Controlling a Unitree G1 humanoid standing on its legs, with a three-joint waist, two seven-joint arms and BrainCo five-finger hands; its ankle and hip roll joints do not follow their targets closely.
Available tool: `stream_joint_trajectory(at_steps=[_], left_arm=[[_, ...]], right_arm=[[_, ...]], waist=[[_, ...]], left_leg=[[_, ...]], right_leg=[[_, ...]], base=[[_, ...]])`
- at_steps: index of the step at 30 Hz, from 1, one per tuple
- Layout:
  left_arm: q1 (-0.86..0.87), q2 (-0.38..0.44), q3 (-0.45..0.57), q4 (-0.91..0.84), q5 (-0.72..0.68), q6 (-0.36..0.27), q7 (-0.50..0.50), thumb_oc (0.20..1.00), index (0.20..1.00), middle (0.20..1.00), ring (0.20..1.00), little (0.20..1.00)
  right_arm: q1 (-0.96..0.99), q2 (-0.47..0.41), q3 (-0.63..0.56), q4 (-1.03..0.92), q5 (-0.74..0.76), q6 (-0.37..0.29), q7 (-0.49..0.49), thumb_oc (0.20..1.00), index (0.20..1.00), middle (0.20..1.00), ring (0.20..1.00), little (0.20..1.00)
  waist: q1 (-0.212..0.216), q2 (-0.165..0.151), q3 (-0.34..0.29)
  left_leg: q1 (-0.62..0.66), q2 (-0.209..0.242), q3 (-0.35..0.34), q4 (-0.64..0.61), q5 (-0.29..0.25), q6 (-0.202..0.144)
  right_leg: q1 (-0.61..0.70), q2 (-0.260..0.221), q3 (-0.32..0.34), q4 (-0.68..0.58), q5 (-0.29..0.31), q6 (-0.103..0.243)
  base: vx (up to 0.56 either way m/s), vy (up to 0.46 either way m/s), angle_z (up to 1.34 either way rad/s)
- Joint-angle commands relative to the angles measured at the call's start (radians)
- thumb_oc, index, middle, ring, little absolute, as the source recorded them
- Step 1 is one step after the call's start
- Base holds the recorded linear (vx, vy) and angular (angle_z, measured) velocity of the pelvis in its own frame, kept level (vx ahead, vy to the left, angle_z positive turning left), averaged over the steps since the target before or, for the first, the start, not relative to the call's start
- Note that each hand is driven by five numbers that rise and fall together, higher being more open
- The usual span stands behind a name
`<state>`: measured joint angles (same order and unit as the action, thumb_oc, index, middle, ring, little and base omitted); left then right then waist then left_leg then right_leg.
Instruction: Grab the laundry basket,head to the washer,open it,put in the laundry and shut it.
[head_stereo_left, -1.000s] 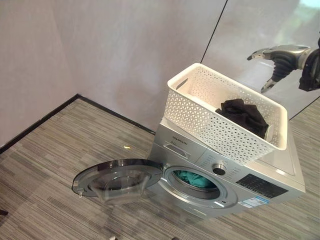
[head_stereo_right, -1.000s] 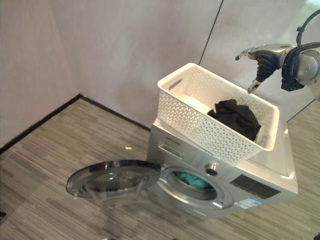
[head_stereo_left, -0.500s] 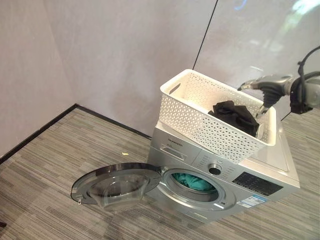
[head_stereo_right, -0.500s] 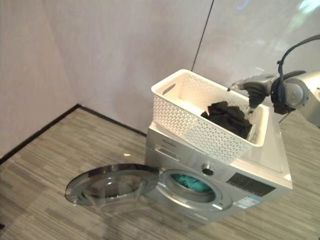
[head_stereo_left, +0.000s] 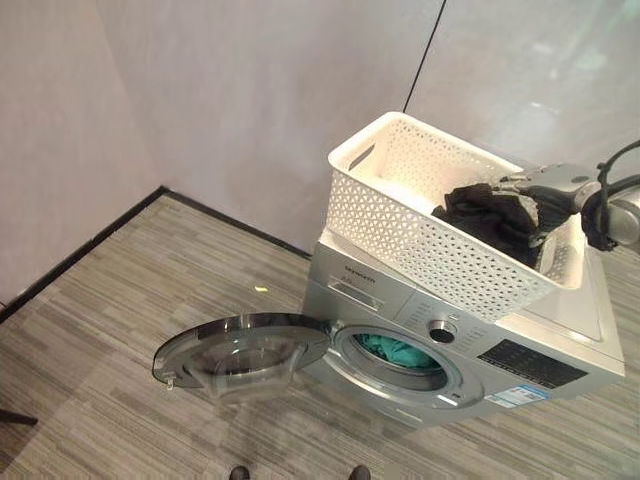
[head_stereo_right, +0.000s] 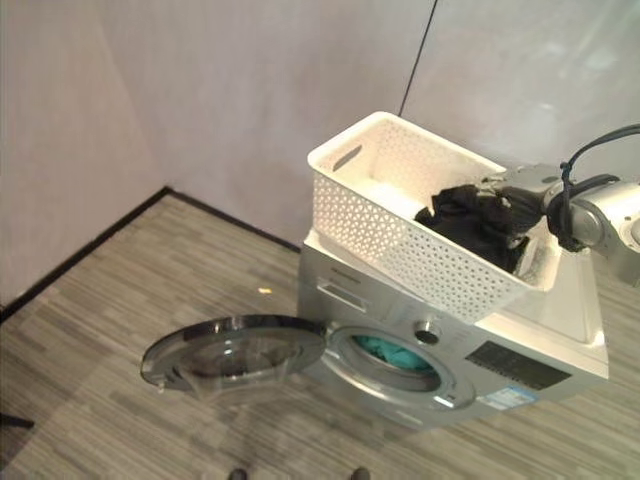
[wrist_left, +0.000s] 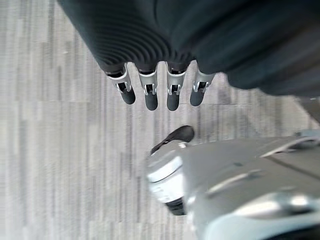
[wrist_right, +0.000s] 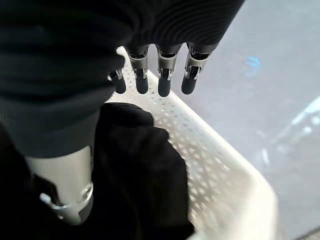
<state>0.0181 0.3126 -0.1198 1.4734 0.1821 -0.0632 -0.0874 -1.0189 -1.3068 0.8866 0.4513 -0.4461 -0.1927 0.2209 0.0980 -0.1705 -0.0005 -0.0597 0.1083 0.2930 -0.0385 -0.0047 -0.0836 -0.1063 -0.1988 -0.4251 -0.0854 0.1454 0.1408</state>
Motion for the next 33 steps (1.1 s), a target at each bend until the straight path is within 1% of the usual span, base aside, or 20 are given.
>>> stream_joint_trajectory(at_steps=[1, 2, 4, 7, 10, 12, 14, 15, 16, 18, 19, 21, 22, 27, 30, 33], left_arm=[[-0.018, 0.004, 0.003, 0.072, 0.052, 0.004, 0.009, 1.000, 1.000, 1.000, 1.000, 1.000], [-0.026, 0.007, 0.004, 0.078, 0.045, 0.006, 0.012, 1.000, 1.000, 1.000, 1.000, 1.000], [-0.029, 0.010, 0.005, 0.081, 0.041, 0.006, 0.013, 1.000, 1.000, 1.000, 1.000, 1.000], [-0.040, 0.022, 0.009, 0.089, 0.029, 0.005, 0.014, 1.000, 1.000, 1.000, 1.000, 1.000], [-0.048, 0.036, 0.017, 0.097, 0.015, 0.004, 0.017, 1.000, 1.000, 1.000, 1.000, 1.000], [-0.047, 0.044, 0.022, 0.100, 0.003, 0.007, 0.011, 1.000, 1.000, 1.000, 1.000, 1.000], [-0.046, 0.047, 0.026, 0.100, -0.009, 0.009, 0.005, 1.000, 1.000, 1.000, 1.000, 1.000], [-0.044, 0.046, 0.028, 0.100, -0.018, 0.012, 0.002, 1.000, 1.000, 1.000, 1.000, 1.000], [-0.044, 0.045, 0.028, 0.100, -0.018, 0.012, 0.002, 1.000, 1.000, 1.000, 1.000, 1.000], [-0.050, 0.039, 0.027, 0.101, -0.024, 0.019, 0.009, 1.000, 1.000, 1.000, 1.000, 1.000], [-0.050, 0.039, 0.028, 0.101, -0.024, 0.020, 0.009, 1.000, 1.000, 1.000, 1.000, 1.000], [-0.053, 0.036, 0.029, 0.100, -0.028, 0.025, 0.013, 1.000, 1.000, 1.000, 1.000, 1.000], [-0.058, 0.034, 0.029, 0.096, -0.031, 0.026, 0.017, 1.000, 1.000, 1.000, 1.000, 1.000], [-0.066, 0.028, 0.027, 0.091, -0.031, 0.029, 0.025, 1.000, 1.000, 1.000, 1.000, 1.000], [-0.071, 0.028, 0.022, 0.089, -0.029, 0.027, 0.024, 1.000, 1.000, 1.000, 1.000, 1.000], [-0.077, 0.031, 0.021, 0.092, -0.034, 0.031, 0.024, 1.000, 1.000, 1.000, 1.000, 1.000]], right_arm=[[-0.055, 0.029, -0.041, 0.036, 0.025, 0.023, -0.038, 1.000, 1.000, 1.000, 1.000, 1.000], [-0.054, 0.058, -0.029, 0.053, 0.046, 0.022, -0.026, 1.000, 1.000, 1.000, 1.000, 1.000], [-0.064, 0.070, -0.015, 0.062, 0.057, 0.020, -0.017, 1.000, 1.000, 1.000, 1.000, 1.000], [-0.113, 0.089, 0.042, 0.098, 0.108, 0.020, 0.010, 1.000, 1.000, 1.000, 1.000, 1.000], [-0.210, 0.099, 0.142, 0.123, 0.138, 0.023, 0.049, 1.000, 1.000, 1.000, 1.000, 1.000], [-0.277, 0.106, 0.220, 0.128, 0.163, 0.034, 0.102, 1.000, 1.000, 1.000, 1.000, 1.000], [-0.340, 0.117, 0.294, 0.148, 0.154, 0.049, 0.147, 1.000, 1.000, 1.000, 1.000, 1.000], [-0.376, 0.137, 0.329, 0.168, 0.122, 0.054, 0.160, 1.000, 1.000, 1.000, 1.000, 1.000], [-0.378, 0.138, 0.332, 0.169, 0.122, 0.054, 0.160, 1.000, 1.000, 1.000, 1.000, 1.000], [-0.409, 0.180, 0.339, 0.206, 0.036, 0.072, 0.149, 1.000, 1.000, 1.000, 1.000, 1.000], [-0.409, 0.182, 0.339, 0.208, 0.035, 0.072, 0.148, 1.000, 1.000, 1.000, 1.000, 1.000], [-0.420, 0.206, 0.327, 0.218, -0.017, 0.079, 0.135, 1.000, 1.000, 1.000, 1.000, 1.000], [-0.422, 0.220, 0.318, 0.221, -0.075, 0.081, 0.119, 1.000, 1.000, 1.000, 1.000, 1.000], [-0.390, 0.226, 0.292, 0.216, -0.142, 0.077, 0.094, 1.000, 1.000, 1.000, 1.000, 1.000], [-0.349, 0.223, 0.273, 0.193, -0.145, 0.076, 0.111, 1.000, 1.000, 1.000, 1.000, 1.000], [-0.324, 0.251, 0.289, 0.229, -0.159, 0.076, 0.147, 1.000, 1.000, 1.000, 1.000, 1.000]], waist=[[0.045, -0.045, 0.038], [0.044, -0.052, 0.044], [0.045, -0.056, 0.047], [0.048, -0.064, 0.059], [0.050, -0.074, 0.069], [0.052, -0.081, 0.072], [0.054, -0.085, 0.071], [0.058, -0.087, 0.070], [0.057, -0.086, 0.070], [0.059, -0.085, 0.073], [0.058, -0.085, 0.073], [0.059, -0.083, 0.074], [0.057, -0.081, 0.077], [0.055, -0.073, 0.085], [0.054, -0.060, 0.094], [0.050, -0.048, 0.091]], left_leg=[[-0.001, 0.031, -0.045, -0.049, 0.090, -0.042], [-0.007, 0.034, -0.045, -0.049, 0.092, -0.042], [-0.010, 0.035, -0.044, -0.049, 0.093, -0.043], [-0.025, 0.037, -0.043, -0.046, 0.096, -0.044], [-0.030, 0.039, -0.044, -0.037, 0.094, -0.046], [-0.031, 0.043, -0.047, -0.025, 0.089, -0.047], [-0.033, 0.044, -0.049, -0.014, 0.082, -0.047], [-0.034, 0.042, -0.051, -0.009, 0.079, -0.047], [-0.034, 0.042, -0.051, -0.009, 0.079, -0.047], [-0.034, 0.040, -0.052, -0.004, 0.075, -0.045], [-0.034, 0.040, -0.052, -0.004, 0.075, -0.045], [-0.035, 0.038, -0.054, 0.000, 0.072, -0.043], [-0.039, 0.037, -0.056, 0.003, 0.068, -0.041], [-0.043, 0.029, -0.056, 0.003, 0.065, -0.036], [-0.048, 0.024, -0.054, -0.001, 0.065, -0.033], [-0.042, 0.021, -0.048, -0.012, 0.068, -0.033]], right_leg=[[0.020, -0.038, 0.036, -0.002, 0.044, 0.077], [0.012, -0.036, 0.040, -0.002, 0.044, 0.076], [0.008, -0.035, 0.041, -0.002, 0.044, 0.076], [-0.004, -0.034, 0.041, -0.002, 0.043, 0.074], [-0.005, -0.032, 0.041, -0.002, 0.041, 0.070], [-0.001, -0.030, 0.043, -0.002, 0.038, 0.066], [0.004, -0.030, 0.041, -0.002, 0.033, 0.063], [0.009, -0.030, 0.037, -0.002, 0.032, 0.062], [0.009, -0.030, 0.037, -0.002, 0.032, 0.062], [0.016, -0.030, 0.032, -0.002, 0.030, 0.059], [0.016, -0.030, 0.032, -0.002, 0.030, 0.059], [0.018, -0.030, 0.031, -0.002, 0.029, 0.058], [0.017, -0.032, 0.031, -0.001, 0.028, 0.057], [0.009, -0.034, 0.037, -0.001, 0.029, 0.057], [-0.002, -0.039, 0.044, 0.000, 0.031, 0.056], [-0.006, -0.043, 0.047, 0.000, 0.033, 0.058]], base=[[-0.02, -0.036, 0.07], [-0.01, -0.027, 0.05], [0.00, -0.015, 0.01], [-0.01, -0.022, 0.01], [0.00, 0.000, 0.00], [0.04, -0.027, 0.00], [0.07, -0.012, 0.01], [0.06, -0.005, 0.04], [0.05, -0.002, 0.03], [0.04, -0.004, 0.02], [0.00, 0.000, 0.00], [0.00, 0.000, 0.00], [0.00, 0.000, 0.00], [0.00, 0.000, 0.00], [0.00, 0.000, 0.00], [0.00, 0.000, 0.00]])
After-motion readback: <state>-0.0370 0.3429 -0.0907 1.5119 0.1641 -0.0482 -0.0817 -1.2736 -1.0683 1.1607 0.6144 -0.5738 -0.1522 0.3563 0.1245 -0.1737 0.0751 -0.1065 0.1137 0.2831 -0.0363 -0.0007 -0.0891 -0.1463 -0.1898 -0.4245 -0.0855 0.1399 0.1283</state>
